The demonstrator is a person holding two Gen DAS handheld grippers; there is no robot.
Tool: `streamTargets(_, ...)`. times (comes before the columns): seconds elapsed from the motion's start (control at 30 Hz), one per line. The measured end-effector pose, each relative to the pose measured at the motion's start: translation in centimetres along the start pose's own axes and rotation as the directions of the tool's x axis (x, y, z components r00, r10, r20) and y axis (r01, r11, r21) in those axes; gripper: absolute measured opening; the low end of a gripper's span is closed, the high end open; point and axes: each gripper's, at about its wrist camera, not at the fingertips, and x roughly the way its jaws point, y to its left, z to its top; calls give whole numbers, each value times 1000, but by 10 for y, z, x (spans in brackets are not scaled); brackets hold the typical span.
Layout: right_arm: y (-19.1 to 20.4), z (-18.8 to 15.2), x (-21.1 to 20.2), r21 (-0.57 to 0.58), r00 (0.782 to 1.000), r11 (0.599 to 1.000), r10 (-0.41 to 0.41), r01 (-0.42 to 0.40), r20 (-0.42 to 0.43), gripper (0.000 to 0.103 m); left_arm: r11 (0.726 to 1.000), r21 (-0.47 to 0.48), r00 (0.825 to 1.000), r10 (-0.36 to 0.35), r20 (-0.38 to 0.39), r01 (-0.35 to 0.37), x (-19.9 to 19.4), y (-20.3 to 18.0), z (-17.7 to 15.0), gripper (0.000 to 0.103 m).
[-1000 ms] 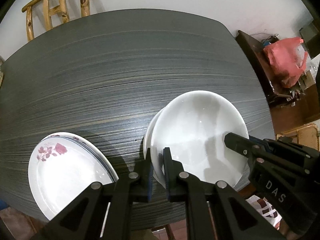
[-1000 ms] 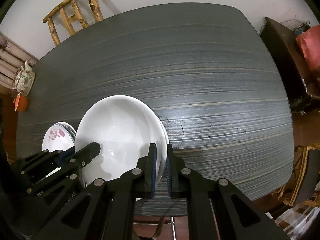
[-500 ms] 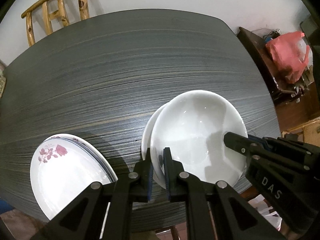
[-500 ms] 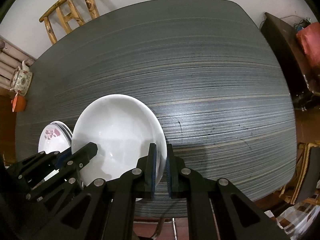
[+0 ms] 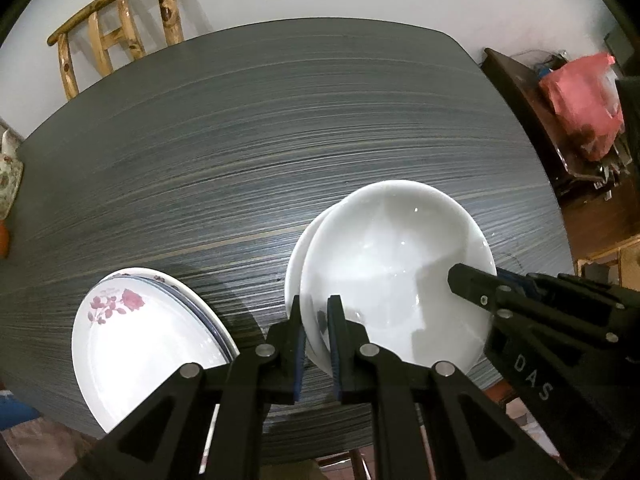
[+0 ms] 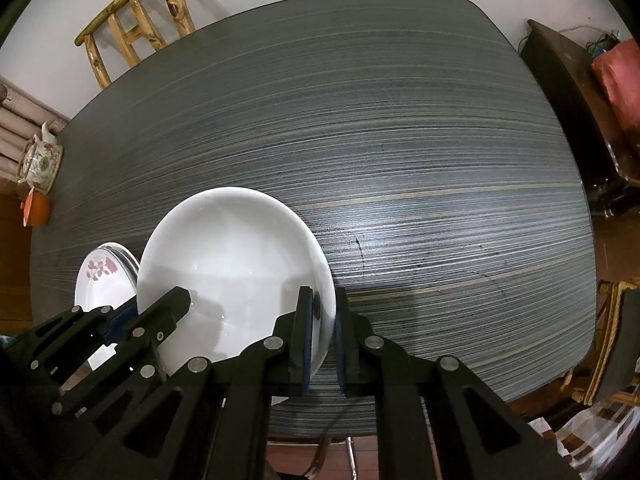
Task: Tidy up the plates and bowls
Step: 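Lower the nested bowls onto the table and open both tools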
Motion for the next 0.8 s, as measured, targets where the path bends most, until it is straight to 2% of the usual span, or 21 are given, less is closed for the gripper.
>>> streamTargets(0.1,0,1,0,0,1000,1000,1,-1,-2,11,1000,-1,1000,8,2,-8,-1,0,0,10)
streamTargets(0.2,-1,2,2,11,1000,1000,13,-13,-11,11,998,11,998,59,26,-59,-5,-1,1,14)
streamTargets(0.23,-1,2,2,10,1000,1000,12,-12,-9,11,998,13,998,60,31,-60,-6,-1,1,18)
streamTargets(0.4,4,5,-3,-4,1000,1000,11,-11,0,11,996,52,995,67,69,-71,-14,-4,2,19)
streamTargets(0.57,7,5,-4,1,1000,1000,8,-8,6,11,998,43,997,42,60,-44,-15,1,1,19)
streamTargets(0.8,13,2,-7,-2,1000,1000,8,-8,12,11,999,17,997,-44,69,43,-28,23,-2,20)
